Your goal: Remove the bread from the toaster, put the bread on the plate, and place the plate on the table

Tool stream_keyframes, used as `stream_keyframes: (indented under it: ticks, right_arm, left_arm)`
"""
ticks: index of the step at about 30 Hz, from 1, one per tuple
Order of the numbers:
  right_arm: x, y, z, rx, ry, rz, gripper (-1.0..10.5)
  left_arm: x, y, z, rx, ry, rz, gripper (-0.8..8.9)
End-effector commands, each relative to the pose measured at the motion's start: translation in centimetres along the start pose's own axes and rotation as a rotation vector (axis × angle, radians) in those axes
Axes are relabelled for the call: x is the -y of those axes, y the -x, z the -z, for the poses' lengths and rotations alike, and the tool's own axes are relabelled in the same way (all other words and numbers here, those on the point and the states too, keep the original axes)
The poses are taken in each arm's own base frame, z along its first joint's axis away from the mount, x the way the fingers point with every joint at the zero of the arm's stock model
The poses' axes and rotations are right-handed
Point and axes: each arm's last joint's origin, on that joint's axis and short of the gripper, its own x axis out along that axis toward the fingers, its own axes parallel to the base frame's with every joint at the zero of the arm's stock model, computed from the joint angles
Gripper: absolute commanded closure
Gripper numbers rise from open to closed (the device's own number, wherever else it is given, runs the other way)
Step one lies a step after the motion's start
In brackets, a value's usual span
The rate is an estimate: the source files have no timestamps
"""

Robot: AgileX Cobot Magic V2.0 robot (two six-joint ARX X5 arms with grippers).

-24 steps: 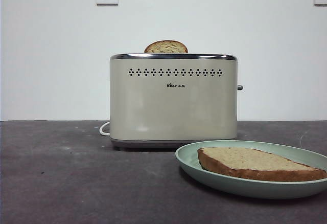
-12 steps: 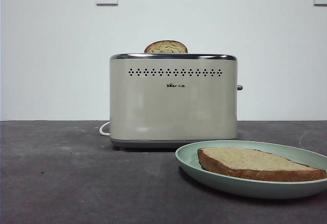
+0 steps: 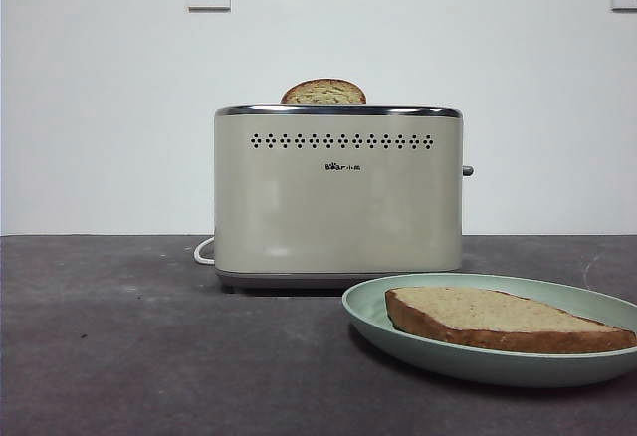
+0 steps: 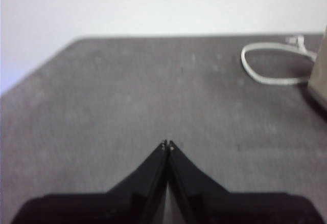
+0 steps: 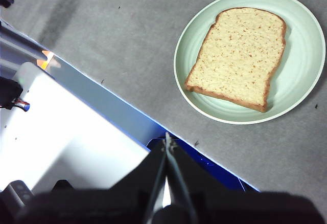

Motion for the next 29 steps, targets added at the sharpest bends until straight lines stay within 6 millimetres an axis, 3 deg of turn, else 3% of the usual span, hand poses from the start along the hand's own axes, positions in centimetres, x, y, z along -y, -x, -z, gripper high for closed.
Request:
stream_keyframes:
  ticks: [1, 23, 29]
  right_arm:
    - [0.05, -0.11, 0.08, -0.003, 0.007, 0.002, 9.5]
    - [0.06, -0.11, 0.08, -0.003, 0.009, 0.005, 9.5]
    - [0.25, 0.31, 0.41, -0.001, 0.071, 0.175, 9.5]
  left_arm:
    - [0.0, -0.11, 0.33, -0.003, 0.045, 0.009, 8.17]
    - [-0.02, -0.11, 0.32, -0.002, 0.056, 0.003, 8.17]
    - [-0.02, -0.11, 0.32, -0.002, 0.056, 0.003, 8.17]
